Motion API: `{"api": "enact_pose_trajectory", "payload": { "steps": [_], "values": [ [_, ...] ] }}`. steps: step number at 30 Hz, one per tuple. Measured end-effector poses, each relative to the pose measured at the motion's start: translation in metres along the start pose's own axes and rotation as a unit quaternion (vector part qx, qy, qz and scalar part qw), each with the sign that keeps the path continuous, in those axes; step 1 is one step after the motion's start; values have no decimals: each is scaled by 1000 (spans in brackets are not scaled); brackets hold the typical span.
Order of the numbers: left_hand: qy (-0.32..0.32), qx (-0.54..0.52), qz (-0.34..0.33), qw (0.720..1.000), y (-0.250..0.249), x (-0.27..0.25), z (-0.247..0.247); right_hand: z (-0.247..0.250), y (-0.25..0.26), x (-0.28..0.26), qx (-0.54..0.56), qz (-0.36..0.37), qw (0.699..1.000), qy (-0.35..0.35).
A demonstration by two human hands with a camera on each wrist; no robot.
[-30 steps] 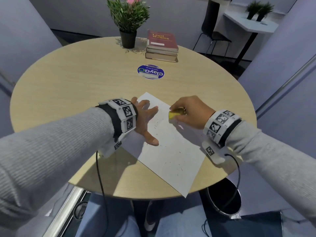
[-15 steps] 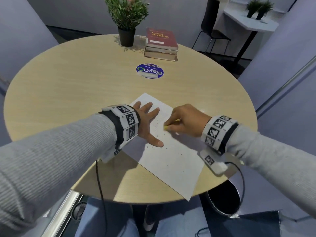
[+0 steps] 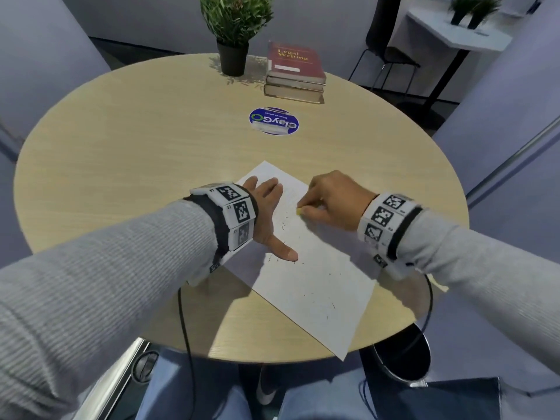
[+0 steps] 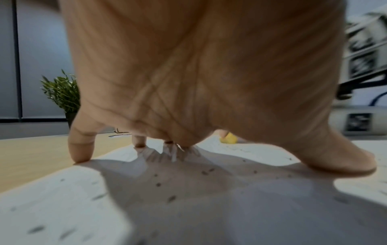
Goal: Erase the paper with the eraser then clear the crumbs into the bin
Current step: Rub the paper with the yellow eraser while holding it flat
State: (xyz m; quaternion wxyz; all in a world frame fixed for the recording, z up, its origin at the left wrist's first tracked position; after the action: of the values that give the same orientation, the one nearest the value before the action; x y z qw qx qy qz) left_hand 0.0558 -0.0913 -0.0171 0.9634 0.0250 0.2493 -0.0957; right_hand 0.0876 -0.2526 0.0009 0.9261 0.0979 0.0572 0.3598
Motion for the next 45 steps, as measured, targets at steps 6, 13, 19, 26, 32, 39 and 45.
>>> {"api": "enact_pose_trajectory", "payload": {
  "steps": [6,13,19,26,32,39,45],
  "values": [
    [14,-11,5,1000,1,0,0,-2,12,-1,16,18,999,25],
    [19,-8,4,1000,2,3,-1,-15,20,-3,-20,38,998,45],
    [13,-16,3,1000,2,1,-1,7,-23,13,-7,-74,997,-4],
    [10,-9,2,1000,2,1,-1,-9,24,-7,-17,33,998,58],
    [-6,6,-15,1000,3,-2,4,7,-26,9,-23,-80,997,3],
    [-10,32,-2,999,14,-2,14,7,-23,7,-28,-78,997,1],
    [11,38,15,999,12,0,14,-9,26,-8,-35,41,997,49]
  ]
}}
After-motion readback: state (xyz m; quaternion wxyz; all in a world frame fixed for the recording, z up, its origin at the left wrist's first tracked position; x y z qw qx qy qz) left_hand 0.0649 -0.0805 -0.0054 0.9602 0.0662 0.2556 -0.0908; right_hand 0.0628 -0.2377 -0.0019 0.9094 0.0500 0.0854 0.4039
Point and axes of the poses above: each hand's wrist, its own x-axis towards the middle knuckle, its own z-axis out of the back of the hand, y = z × x, the point moved 1 cm from there along x, towards the middle knuckle, and after that the axes turned 1 degree about -y, right-handed, at the moved point
